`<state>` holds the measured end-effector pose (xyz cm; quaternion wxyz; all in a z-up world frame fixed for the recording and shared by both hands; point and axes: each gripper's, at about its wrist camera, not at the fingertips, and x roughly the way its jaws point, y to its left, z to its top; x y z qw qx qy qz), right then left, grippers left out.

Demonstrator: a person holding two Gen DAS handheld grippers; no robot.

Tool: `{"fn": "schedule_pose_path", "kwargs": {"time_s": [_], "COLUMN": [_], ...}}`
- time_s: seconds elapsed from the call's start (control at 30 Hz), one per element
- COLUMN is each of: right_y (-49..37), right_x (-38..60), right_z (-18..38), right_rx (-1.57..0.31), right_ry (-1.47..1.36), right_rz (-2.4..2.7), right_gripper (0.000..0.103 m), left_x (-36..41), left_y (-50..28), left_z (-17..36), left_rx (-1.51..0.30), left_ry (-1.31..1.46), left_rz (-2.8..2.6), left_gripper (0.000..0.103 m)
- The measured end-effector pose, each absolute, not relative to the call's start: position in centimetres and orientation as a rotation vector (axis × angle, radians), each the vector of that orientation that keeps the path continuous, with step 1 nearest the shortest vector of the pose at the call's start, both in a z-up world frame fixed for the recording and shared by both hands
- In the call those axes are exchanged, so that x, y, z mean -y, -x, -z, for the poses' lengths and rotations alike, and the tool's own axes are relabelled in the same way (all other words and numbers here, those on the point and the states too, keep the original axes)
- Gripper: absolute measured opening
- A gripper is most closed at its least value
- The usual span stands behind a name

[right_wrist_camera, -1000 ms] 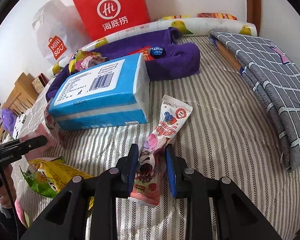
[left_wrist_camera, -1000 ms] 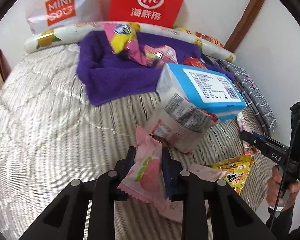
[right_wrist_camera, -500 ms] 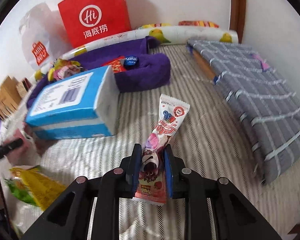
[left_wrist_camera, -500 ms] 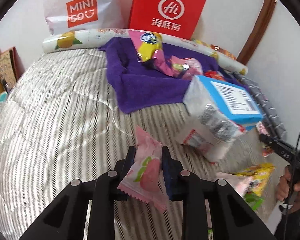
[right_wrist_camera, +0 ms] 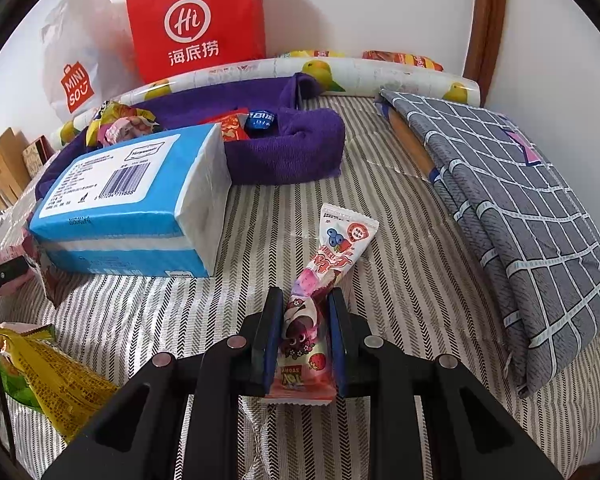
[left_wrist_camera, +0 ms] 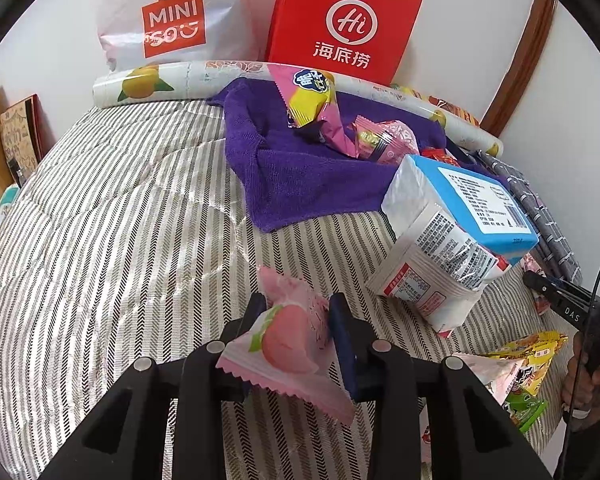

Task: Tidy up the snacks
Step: 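Lift and carry the white packet and pink candy toward the purple towel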

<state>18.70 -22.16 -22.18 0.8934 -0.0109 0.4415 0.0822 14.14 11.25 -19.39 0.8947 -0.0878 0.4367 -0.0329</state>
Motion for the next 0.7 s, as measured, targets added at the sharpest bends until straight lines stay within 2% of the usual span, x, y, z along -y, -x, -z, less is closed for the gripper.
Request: {"fn": "schedule_pose_path", "kwargs": {"time_s": [0.33,0.5,0.7], "right_y": [-18.8,-18.7,-17.6], "right_x": [22.0,22.4,23.3], "right_z": [22.2,22.2,20.9], "right_rx": [-0.924,-0.914,-0.916], "right_ry": [0.028,-0.001,-0.066], "right_rz": [-0.168,-0.158,-0.178], "right_gripper": [0.024,0.02,0.02], "left_x": [-11.4,-11.7,-11.0], "left_y": [-14.2,-14.1,-13.0], "left_z": [19.4,19.2,17.0], "left_rx": [-0.905,-0.915,-0.899], "left_ry": [0.2,0.242,0.245], "left_rz": [0.076,0.08,0.107], "left_gripper": [0.031,0.028,0.026]}}
